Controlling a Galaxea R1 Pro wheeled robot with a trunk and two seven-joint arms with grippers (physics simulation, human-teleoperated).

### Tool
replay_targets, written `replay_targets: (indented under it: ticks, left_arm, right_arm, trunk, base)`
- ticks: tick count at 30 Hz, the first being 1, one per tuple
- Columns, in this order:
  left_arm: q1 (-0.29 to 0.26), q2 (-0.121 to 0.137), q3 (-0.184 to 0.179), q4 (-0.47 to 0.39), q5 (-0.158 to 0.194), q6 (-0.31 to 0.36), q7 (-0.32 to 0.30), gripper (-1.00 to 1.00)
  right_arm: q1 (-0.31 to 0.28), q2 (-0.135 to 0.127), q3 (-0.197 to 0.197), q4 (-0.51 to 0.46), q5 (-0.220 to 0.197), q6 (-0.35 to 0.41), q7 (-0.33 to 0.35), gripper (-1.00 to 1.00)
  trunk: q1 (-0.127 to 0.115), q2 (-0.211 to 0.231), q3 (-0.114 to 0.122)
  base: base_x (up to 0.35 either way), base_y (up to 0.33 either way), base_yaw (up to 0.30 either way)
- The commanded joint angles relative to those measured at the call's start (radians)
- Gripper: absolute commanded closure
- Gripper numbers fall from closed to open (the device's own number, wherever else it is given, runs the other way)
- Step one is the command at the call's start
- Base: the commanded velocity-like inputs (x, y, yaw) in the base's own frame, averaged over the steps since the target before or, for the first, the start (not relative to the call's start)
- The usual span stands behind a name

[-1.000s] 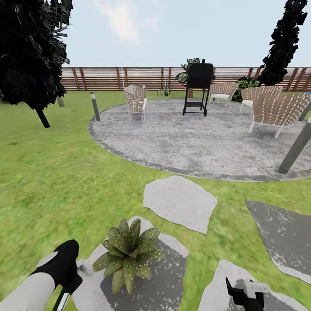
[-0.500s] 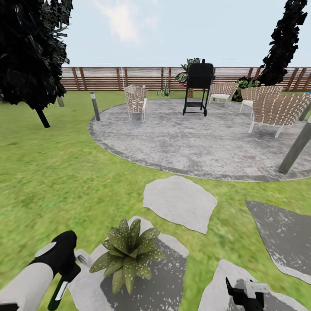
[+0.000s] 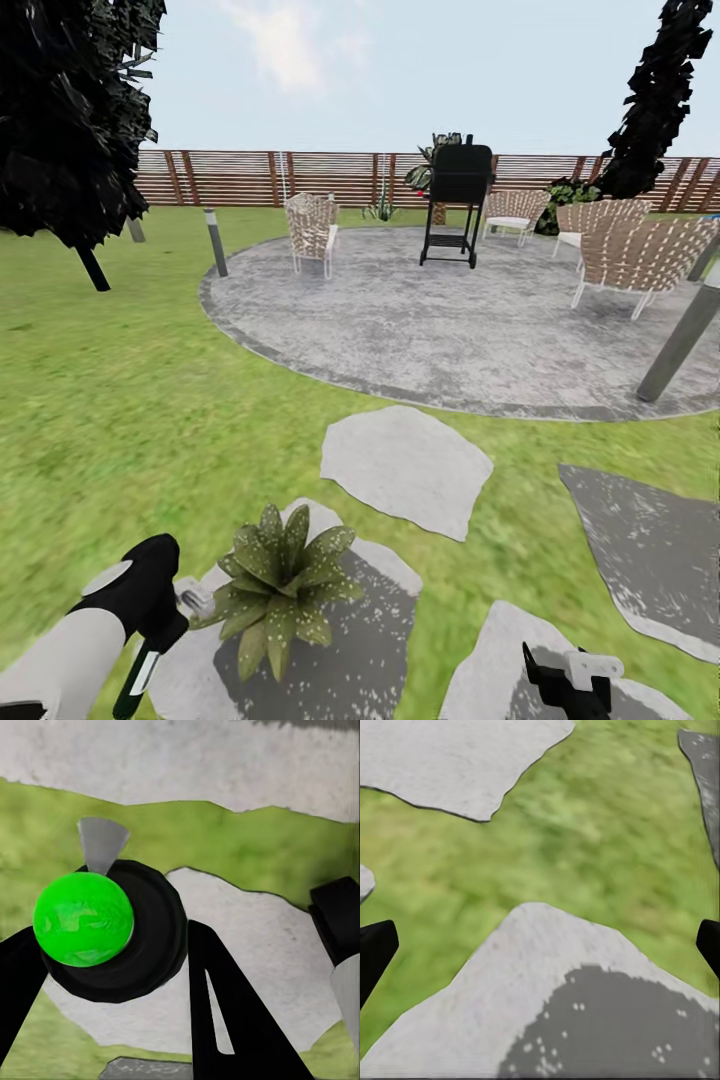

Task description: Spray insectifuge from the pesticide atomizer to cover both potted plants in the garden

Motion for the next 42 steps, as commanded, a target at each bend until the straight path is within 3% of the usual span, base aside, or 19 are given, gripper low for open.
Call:
replay_targets:
  ticks: [1, 10, 14, 21, 33, 42]
  left_arm:
    - [-0.002, 0.001, 0.004, -0.002, -0.008, 0.005, -0.009, 1.0]
    - [-0.086, -0.012, 0.003, 0.003, -0.01, 0.008, -0.03, 1.0]
    - [-0.078, -0.001, -0.019, 0.013, -0.012, 0.007, -0.031, 1.0]
    - [-0.072, 0.018, -0.021, 0.021, -0.011, 0.004, -0.03, 1.0]
    - [-0.072, 0.005, -0.026, 0.025, -0.013, 0.004, -0.025, 1.0]
    - [-0.056, 0.008, -0.044, 0.091, -0.014, 0.003, -0.023, 1.0]
  right_arm:
    - [-0.001, 0.0, -0.009, 0.001, 0.0, -0.003, 0.01, -1.0]
    - [-0.001, 0.0, -0.009, 0.001, 0.0, -0.003, 0.01, -1.0]
    - [-0.001, 0.0, -0.009, 0.001, 0.0, -0.003, 0.01, -1.0]
    - [-0.001, 0.0, -0.009, 0.001, 0.0, -0.003, 0.01, -1.0]
    - [-0.001, 0.0, -0.009, 0.001, 0.0, -0.003, 0.01, -1.0]
    - [-0.001, -0.001, -0.009, 0.0, 0.0, -0.003, 0.01, -1.0]
  trunk:
    - [0.0, 0.0, -0.001]
    - [0.0, 0.0, -0.001]
    - [0.0, 0.0, -0.001]
    - [0.0, 0.0, -0.001]
    - [0.0, 0.0, -0.001]
    - [0.0, 0.0, -0.001]
  base:
    - [-0.031, -0.032, 0.0]
    - [-0.003, -0.003, 0.0]
    - [0.0, 0.0, 0.0]
    - [0.0, 0.0, 0.0]
    - [0.05, -0.009, 0.099]
    - [0.188, -0.047, 0.001]
